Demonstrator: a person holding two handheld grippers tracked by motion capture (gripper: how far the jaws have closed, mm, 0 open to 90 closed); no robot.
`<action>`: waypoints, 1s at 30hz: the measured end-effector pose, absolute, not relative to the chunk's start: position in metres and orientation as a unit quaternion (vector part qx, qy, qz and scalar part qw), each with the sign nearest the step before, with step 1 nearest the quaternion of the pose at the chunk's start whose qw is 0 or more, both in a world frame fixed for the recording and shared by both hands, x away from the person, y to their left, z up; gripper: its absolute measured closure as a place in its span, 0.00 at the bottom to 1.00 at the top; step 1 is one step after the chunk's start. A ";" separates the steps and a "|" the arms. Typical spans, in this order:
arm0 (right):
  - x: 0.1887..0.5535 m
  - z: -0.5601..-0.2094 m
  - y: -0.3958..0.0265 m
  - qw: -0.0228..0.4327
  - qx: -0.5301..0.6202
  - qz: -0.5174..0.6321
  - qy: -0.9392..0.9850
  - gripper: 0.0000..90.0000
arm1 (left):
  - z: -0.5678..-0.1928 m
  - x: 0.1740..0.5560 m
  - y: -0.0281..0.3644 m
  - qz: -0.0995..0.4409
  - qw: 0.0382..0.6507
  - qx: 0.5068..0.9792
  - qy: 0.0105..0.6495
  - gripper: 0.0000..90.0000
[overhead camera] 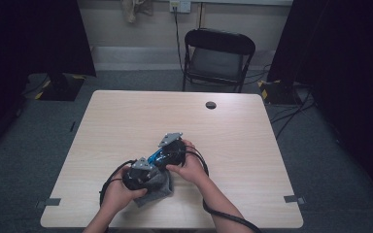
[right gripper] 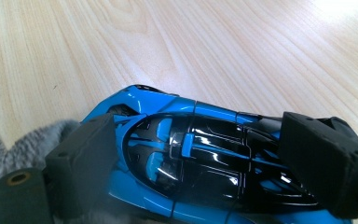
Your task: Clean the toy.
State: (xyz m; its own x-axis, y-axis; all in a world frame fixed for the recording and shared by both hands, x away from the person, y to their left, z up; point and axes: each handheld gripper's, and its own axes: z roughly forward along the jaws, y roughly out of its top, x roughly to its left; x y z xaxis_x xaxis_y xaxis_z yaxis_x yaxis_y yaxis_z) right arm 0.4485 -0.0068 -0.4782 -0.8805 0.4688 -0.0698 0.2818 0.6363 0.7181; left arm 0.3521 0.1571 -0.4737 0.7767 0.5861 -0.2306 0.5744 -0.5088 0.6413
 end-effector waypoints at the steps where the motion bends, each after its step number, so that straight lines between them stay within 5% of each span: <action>1: 0.448 -0.478 -0.007 0.126 0.210 0.371 0.896 0.13 | -0.473 0.352 0.157 0.004 0.364 0.870 0.333 0.79; 17: 0.448 -0.479 -0.007 0.125 0.212 0.374 0.894 0.13 | -0.454 0.364 0.211 0.027 0.384 0.842 0.379 0.78; 30: 0.447 -0.479 -0.006 0.125 0.211 0.375 0.894 0.13 | -0.470 0.379 0.251 0.122 0.374 0.798 0.457 0.78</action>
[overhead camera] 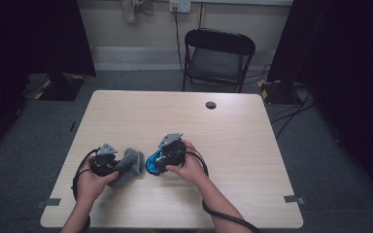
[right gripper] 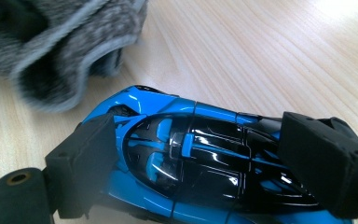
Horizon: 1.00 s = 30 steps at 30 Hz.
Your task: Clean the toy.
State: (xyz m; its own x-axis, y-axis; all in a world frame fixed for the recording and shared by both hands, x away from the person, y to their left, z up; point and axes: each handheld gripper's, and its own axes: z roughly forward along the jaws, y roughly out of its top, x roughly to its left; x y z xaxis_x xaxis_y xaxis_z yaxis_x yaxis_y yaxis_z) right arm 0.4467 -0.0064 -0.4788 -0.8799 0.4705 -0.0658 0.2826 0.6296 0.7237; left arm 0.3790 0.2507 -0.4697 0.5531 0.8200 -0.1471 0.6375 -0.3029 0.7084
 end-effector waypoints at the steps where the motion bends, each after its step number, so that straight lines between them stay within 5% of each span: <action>1: 0.446 -0.479 -0.006 0.125 0.211 0.375 0.894 0.13 | -0.471 0.380 0.252 0.133 0.374 0.792 0.464 0.78; 16: 0.446 -0.479 -0.005 0.125 0.210 0.376 0.894 0.13 | -0.491 0.387 0.245 0.129 0.374 0.800 0.450 0.59; 30: 0.446 -0.478 -0.004 0.125 0.209 0.374 0.895 0.13 | -0.486 0.389 0.239 0.134 0.361 0.786 0.484 0.78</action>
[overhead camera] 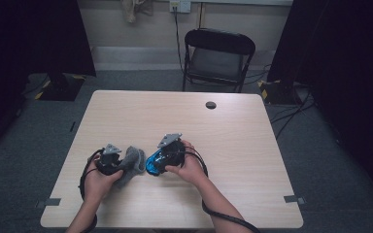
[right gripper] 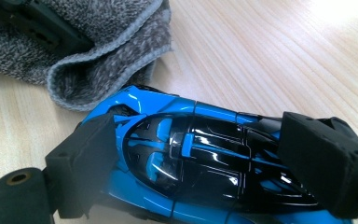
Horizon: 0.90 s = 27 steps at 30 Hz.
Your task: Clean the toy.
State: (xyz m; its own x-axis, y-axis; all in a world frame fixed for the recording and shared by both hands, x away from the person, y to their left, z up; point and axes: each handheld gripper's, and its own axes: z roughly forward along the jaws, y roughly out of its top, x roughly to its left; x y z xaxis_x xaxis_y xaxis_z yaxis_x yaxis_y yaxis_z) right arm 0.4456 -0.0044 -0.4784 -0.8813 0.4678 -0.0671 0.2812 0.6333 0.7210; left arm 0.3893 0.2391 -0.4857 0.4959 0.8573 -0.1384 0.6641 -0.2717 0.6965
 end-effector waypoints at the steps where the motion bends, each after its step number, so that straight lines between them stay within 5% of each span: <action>1: 0.446 -0.478 -0.004 0.125 0.210 0.373 0.895 0.13 | -0.485 0.390 0.238 0.142 0.357 0.786 0.484 0.79; 7: 0.445 -0.478 -0.004 0.125 0.209 0.373 0.895 0.13 | -0.488 0.396 0.231 0.169 0.349 0.777 0.496 0.80; 27: 0.445 -0.478 -0.004 0.124 0.210 0.373 0.895 0.13 | -0.479 0.372 0.206 0.085 0.356 0.804 0.468 0.80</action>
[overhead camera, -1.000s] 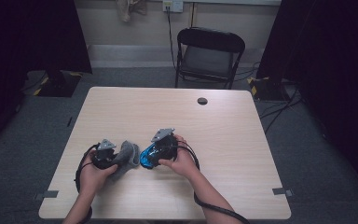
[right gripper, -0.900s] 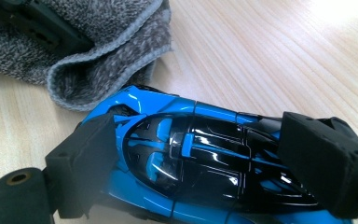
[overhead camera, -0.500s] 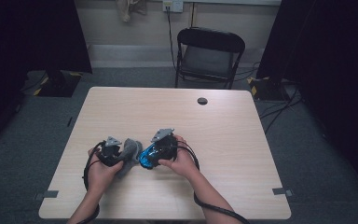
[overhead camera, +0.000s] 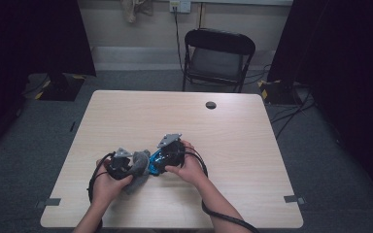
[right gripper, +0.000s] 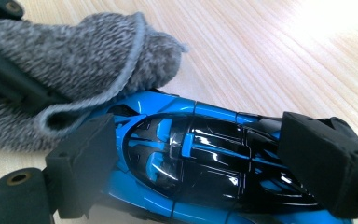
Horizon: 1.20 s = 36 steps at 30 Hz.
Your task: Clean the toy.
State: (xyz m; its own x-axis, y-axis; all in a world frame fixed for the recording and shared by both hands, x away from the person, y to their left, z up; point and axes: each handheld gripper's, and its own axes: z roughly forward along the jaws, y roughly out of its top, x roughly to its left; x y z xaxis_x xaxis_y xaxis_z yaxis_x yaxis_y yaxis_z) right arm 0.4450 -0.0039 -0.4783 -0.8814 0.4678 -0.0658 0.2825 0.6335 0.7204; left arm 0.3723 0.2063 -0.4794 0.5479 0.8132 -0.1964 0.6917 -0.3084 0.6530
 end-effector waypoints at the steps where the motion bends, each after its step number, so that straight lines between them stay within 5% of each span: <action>1: 0.445 -0.478 -0.004 0.124 0.210 0.373 0.895 0.13 | -0.479 0.371 0.206 0.082 0.356 0.805 0.466 0.80; 36: 0.444 -0.478 -0.003 0.127 0.214 0.371 0.895 0.13 | -0.478 0.350 0.174 0.016 0.364 0.839 0.404 0.81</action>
